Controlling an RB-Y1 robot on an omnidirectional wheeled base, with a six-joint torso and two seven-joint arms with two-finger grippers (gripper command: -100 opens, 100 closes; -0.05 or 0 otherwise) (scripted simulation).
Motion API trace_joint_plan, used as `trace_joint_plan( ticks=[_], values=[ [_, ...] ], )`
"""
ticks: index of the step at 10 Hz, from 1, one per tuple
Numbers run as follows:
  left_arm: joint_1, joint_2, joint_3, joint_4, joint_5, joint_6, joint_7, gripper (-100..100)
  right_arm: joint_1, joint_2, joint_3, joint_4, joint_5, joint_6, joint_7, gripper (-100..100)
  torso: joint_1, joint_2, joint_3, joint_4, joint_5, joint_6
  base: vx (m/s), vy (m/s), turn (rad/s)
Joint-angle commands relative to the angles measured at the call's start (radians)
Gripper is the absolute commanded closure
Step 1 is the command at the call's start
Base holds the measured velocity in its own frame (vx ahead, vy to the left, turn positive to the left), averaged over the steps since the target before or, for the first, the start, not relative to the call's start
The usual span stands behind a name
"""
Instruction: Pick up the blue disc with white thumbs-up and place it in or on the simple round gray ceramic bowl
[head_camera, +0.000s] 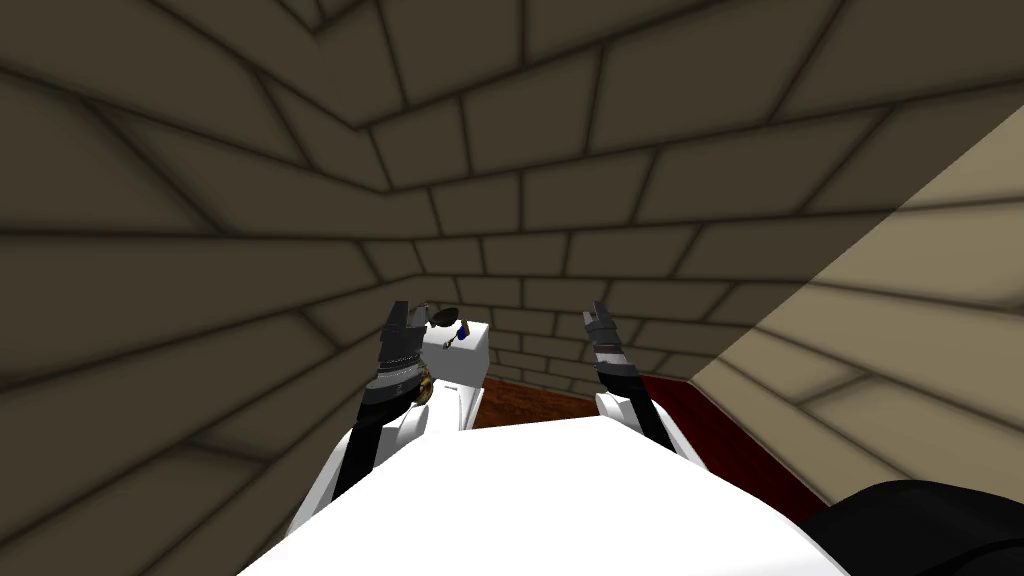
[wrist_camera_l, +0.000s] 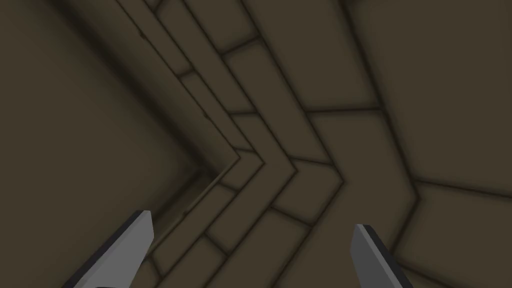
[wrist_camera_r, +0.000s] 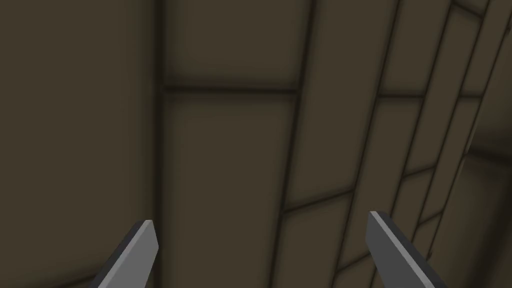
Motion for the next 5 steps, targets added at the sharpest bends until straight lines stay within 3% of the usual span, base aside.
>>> trace_joint_plan(
  ticks=[1,5],
  values=[
    [0.01,0.038,0.005,0.022,-0.004,0.009,-0.016,-100,0.0,0.0,0.0,0.0,0.0,0.0,0.0,0,0.0,0.0,0.0,0.0,0.0,0.0,-0.011,-0.015,-0.067],
    [0.033,0.125,0.014,0.074,-0.015,0.034,-0.049,-100,0.0,0.0,0.0,0.0,0.0,0.0,0.0,0,-0.002,0.001,0.001,0.0,0.0,0.0,-0.012,-0.026,-0.059]
  ],
)
